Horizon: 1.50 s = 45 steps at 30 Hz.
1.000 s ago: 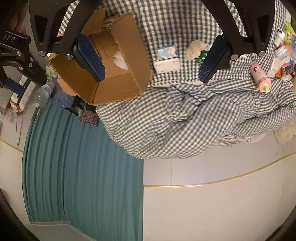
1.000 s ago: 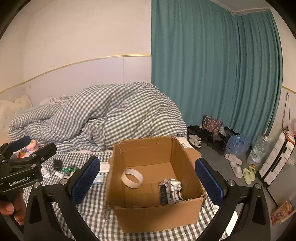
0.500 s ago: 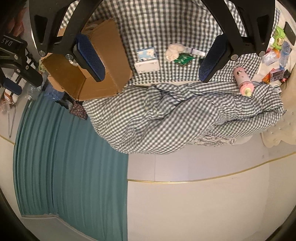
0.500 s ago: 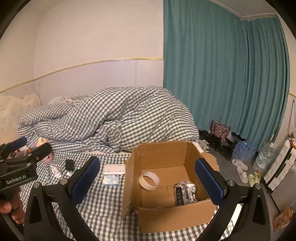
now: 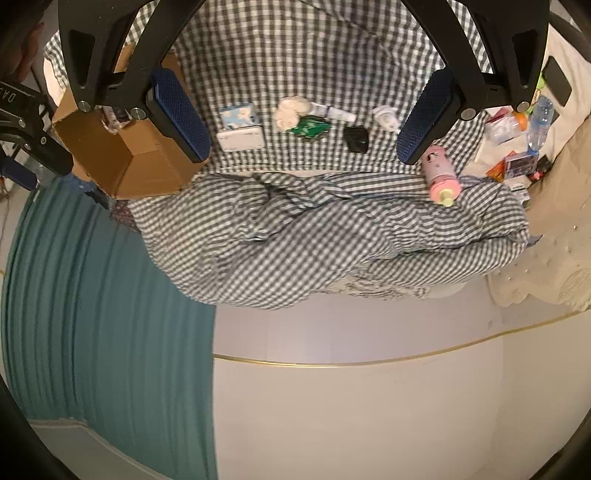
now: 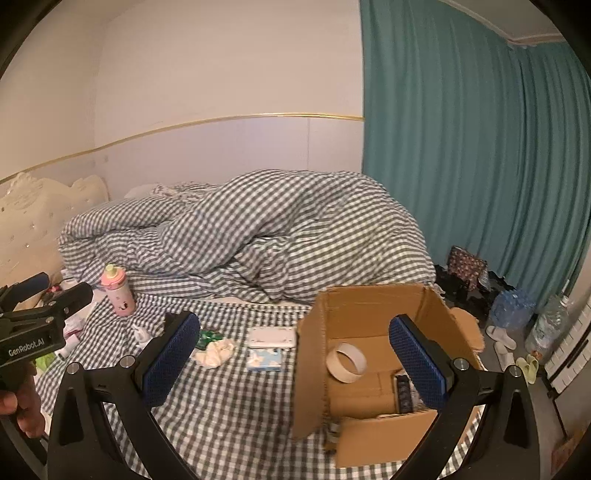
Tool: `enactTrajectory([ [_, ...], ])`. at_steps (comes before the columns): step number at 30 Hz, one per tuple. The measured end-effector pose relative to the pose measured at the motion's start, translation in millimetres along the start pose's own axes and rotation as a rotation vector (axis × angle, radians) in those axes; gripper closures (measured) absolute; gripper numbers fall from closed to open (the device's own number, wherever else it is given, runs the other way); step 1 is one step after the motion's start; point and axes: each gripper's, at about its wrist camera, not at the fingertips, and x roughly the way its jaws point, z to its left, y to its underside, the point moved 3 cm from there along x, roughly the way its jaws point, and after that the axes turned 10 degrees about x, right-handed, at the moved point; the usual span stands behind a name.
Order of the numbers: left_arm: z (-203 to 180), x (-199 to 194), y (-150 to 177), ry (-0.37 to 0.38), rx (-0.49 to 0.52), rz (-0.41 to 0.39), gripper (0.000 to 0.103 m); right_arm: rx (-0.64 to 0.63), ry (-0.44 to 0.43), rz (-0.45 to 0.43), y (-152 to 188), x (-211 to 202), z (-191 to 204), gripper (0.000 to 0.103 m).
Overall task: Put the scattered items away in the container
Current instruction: 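Move both grippers back over the remaining items on the bed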
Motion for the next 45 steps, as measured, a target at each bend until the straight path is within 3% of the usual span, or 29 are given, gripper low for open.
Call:
enactTrajectory([
  [20, 81.1, 14.2, 26.6, -0.097, -0.044, 0.055, 0.000, -0.071, -0.106, 0.063, 17.8, 44.0, 82.0, 0.000],
  [45, 114.2, 90.5, 67.5, -0.087, -0.050, 0.239, 0.000, -0.084, -0.093, 0.186, 47.6, 123.1, 106.2, 0.000],
])
